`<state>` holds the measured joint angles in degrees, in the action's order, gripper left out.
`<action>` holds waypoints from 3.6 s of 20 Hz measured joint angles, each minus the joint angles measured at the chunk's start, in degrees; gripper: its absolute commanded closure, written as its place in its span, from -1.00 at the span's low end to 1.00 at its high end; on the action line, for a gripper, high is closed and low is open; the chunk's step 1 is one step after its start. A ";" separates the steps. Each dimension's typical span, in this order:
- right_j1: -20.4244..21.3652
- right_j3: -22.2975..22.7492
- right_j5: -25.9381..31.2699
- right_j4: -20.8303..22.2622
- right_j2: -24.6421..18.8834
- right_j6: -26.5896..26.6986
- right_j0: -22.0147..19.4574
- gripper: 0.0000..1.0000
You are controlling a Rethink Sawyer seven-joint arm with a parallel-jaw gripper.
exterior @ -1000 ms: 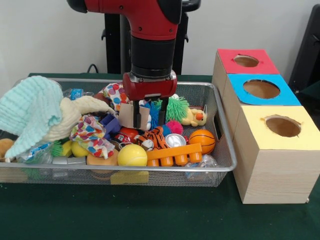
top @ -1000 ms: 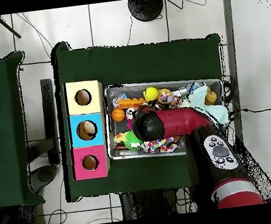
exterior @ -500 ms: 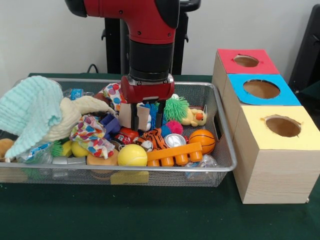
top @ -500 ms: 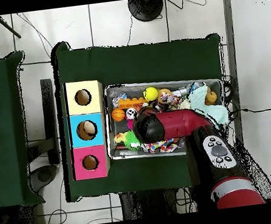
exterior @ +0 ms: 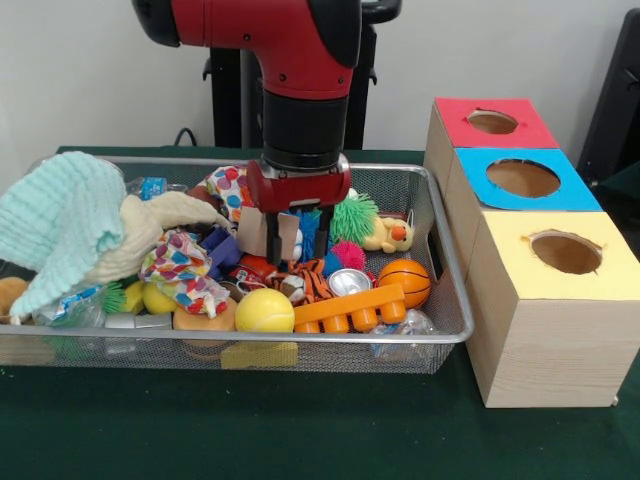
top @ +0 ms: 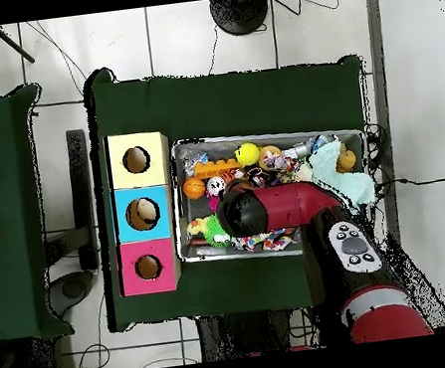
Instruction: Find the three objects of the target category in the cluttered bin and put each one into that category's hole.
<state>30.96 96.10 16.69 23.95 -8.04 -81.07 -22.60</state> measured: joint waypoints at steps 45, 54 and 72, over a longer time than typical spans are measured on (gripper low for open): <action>2.73 0.03 1.19 -5.27 4.34 -0.01 2.61 -1.00; 1.48 -0.05 1.19 -9.27 7.01 -0.41 4.66 -1.00; -2.30 -1.82 1.16 -12.22 10.06 -0.65 8.20 -1.00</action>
<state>28.66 94.28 17.85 11.73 2.02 -81.71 -14.40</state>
